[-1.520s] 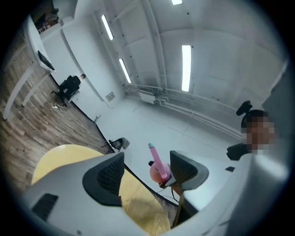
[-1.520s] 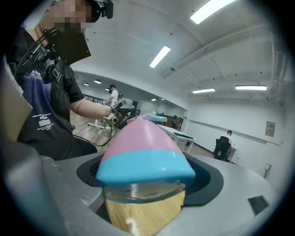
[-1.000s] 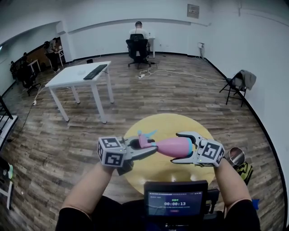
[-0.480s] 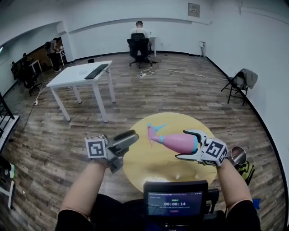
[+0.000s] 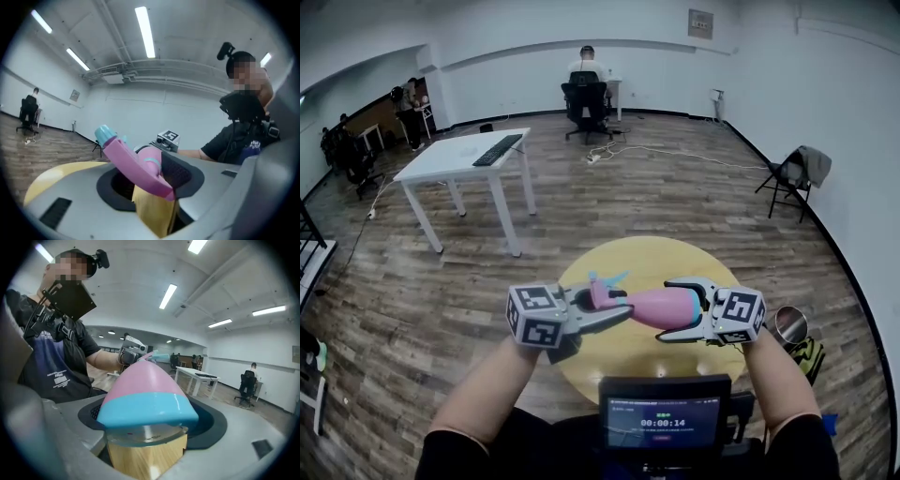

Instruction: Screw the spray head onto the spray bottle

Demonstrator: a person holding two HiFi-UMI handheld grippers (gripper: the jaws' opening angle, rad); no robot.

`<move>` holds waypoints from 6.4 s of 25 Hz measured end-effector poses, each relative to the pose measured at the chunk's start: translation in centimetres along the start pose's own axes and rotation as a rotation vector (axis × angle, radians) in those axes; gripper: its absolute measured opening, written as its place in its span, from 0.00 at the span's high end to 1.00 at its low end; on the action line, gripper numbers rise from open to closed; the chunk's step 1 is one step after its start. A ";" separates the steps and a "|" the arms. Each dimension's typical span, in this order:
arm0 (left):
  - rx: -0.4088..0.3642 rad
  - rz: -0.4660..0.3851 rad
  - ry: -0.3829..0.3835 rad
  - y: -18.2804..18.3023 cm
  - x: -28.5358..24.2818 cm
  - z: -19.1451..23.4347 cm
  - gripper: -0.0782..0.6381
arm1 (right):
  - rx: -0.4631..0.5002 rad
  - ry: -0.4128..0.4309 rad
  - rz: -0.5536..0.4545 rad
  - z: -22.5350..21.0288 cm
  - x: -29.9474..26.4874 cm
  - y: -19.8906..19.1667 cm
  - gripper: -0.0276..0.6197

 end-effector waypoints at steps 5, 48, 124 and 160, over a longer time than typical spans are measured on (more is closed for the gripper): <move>0.321 -0.263 0.027 1.6 3.8 2.9 0.46 | -0.081 -0.060 -0.046 -1.1 0.0 0.0 0.22; -0.281 0.030 -0.059 0.3 0.1 -3.3 0.64 | -0.270 0.225 -0.091 2.8 0.1 -0.2 0.22; 0.315 -0.321 -0.048 -1.1 2.9 -0.6 0.65 | 0.369 -0.086 0.069 2.3 -0.9 2.0 0.23; 0.672 -0.689 0.001 0.3 8.4 4.4 0.67 | 0.506 -0.371 0.058 0.1 1.6 3.4 0.10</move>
Point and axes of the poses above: the fingertips, and each gripper's own axes: x backward along the fingers, z to its left, y out of its top, the point moved 2 cm from there along x, backward along the fingers, and after that the axes turned 7 degrees about x, right-handed, at the moved point
